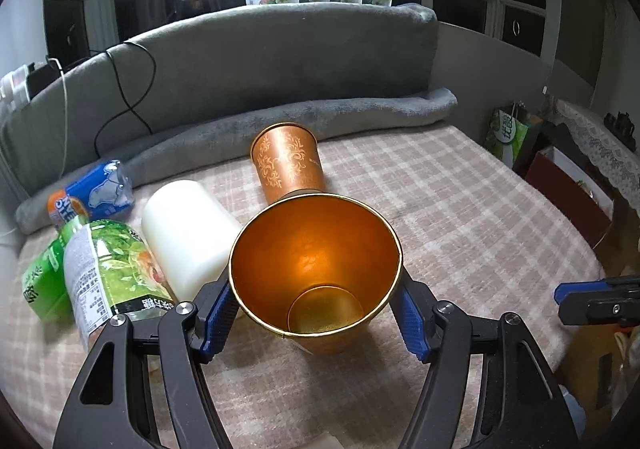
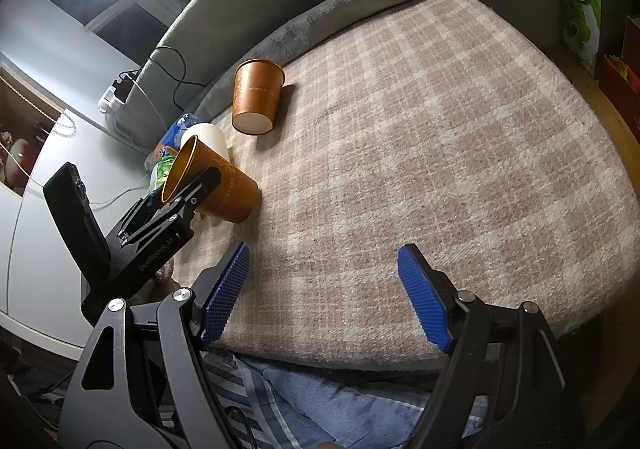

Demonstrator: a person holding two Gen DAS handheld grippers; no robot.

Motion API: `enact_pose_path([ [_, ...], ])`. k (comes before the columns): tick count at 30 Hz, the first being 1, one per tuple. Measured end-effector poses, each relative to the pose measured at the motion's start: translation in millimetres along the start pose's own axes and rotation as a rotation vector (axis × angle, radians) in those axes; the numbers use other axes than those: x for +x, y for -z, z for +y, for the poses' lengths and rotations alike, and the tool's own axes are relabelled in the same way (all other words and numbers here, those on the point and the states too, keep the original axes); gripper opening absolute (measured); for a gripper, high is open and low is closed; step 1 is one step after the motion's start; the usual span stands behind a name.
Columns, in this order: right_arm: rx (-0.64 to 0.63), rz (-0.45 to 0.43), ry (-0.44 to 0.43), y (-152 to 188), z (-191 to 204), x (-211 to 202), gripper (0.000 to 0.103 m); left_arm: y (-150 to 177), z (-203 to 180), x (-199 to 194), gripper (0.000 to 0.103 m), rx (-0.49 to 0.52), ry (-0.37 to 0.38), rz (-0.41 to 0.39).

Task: Flip cup upright
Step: 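Lower the orange cup rim-up onto the bed with the right gripper, then open the right gripper and pull it back from the upright cup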

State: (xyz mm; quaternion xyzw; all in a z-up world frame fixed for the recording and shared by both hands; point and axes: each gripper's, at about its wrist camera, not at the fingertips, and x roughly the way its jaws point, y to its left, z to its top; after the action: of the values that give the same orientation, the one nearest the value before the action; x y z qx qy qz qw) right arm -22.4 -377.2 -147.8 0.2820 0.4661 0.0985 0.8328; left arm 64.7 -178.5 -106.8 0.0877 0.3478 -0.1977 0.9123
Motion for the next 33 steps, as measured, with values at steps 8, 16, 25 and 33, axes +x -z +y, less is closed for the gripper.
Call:
enact_pose_path([
  [8,-0.037,-0.027,0.043,0,7,-3,0.079,1,1,3,0.069,-0.009,0.02,0.022],
  [16,-0.08,-0.051,0.086,2,16,-5,0.079,1,8,3,0.072,-0.057,0.072,0.045],
  [25,-0.109,-0.064,0.11,2,23,-7,0.079,3,15,2,0.08,-0.095,0.101,0.055],
  [33,-0.145,-0.091,0.146,0,31,-9,0.079,6,18,-3,0.08,-0.101,0.122,0.066],
])
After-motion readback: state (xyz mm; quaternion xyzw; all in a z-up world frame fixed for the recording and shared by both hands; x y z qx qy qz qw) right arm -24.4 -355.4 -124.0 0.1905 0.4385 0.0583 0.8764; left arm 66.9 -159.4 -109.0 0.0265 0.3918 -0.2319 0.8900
